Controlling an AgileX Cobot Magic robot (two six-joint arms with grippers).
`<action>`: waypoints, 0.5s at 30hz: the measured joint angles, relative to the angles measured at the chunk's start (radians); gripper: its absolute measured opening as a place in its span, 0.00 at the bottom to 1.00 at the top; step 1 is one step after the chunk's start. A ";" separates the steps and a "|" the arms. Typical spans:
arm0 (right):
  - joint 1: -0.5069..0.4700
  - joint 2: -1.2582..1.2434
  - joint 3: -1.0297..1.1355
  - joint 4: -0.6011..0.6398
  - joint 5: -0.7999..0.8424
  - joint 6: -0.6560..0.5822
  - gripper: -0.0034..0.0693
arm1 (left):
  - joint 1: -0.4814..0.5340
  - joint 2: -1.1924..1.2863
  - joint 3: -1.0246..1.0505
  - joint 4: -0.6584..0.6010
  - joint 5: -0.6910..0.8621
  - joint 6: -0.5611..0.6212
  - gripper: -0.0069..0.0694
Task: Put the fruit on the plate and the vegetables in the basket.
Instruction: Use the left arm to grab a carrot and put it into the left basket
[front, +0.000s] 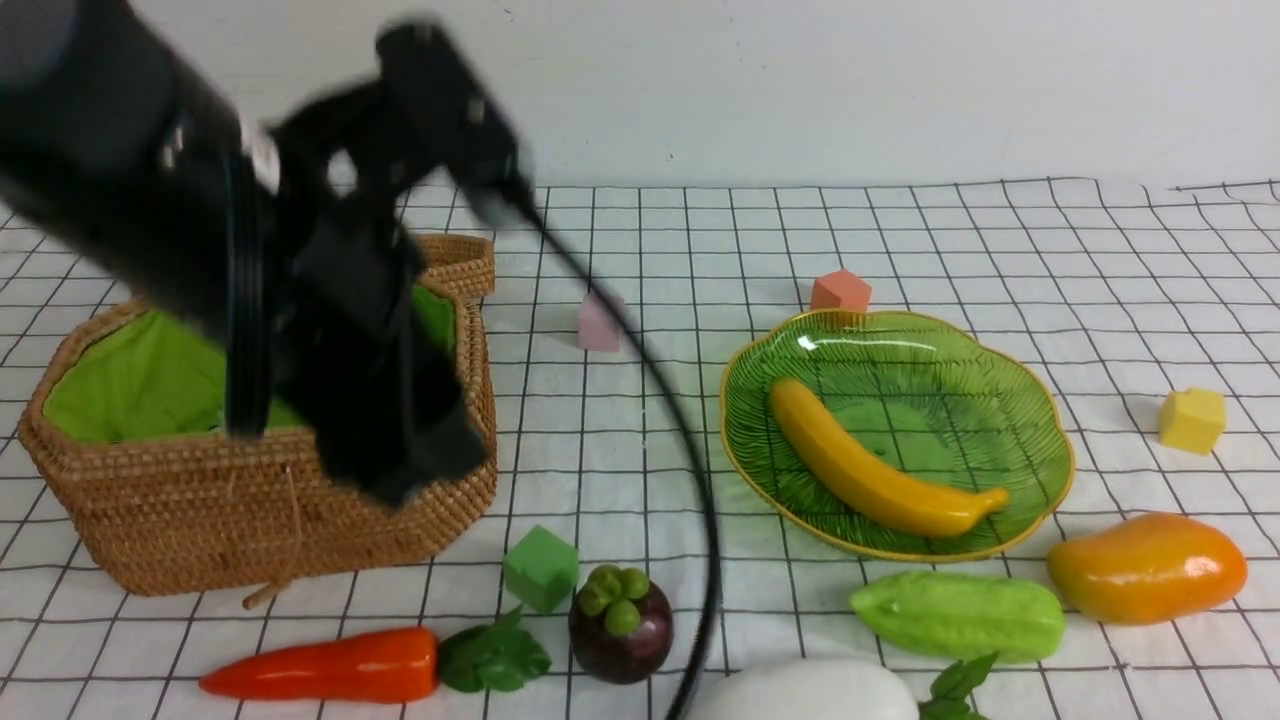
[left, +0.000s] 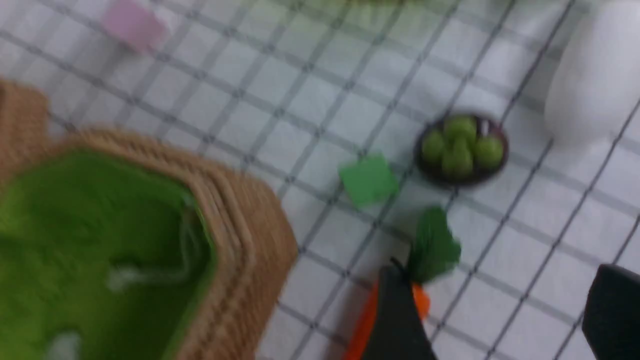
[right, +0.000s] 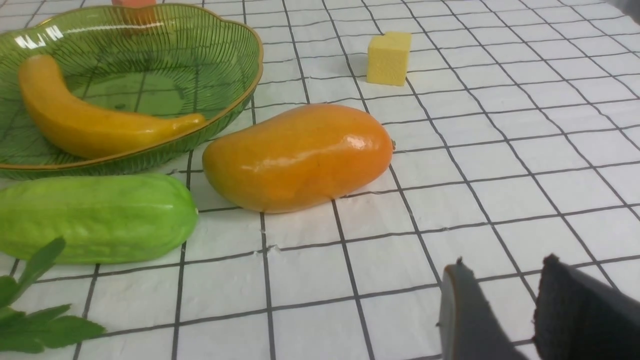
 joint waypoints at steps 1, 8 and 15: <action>0.000 0.000 0.000 0.000 0.000 0.000 0.37 | 0.006 0.001 0.069 0.027 -0.010 -0.004 0.71; 0.000 0.000 0.000 0.000 0.000 0.000 0.37 | 0.072 0.064 0.421 0.126 -0.422 -0.017 0.71; 0.000 0.000 0.000 0.000 0.000 0.000 0.37 | 0.075 0.209 0.464 0.111 -0.572 -0.018 0.71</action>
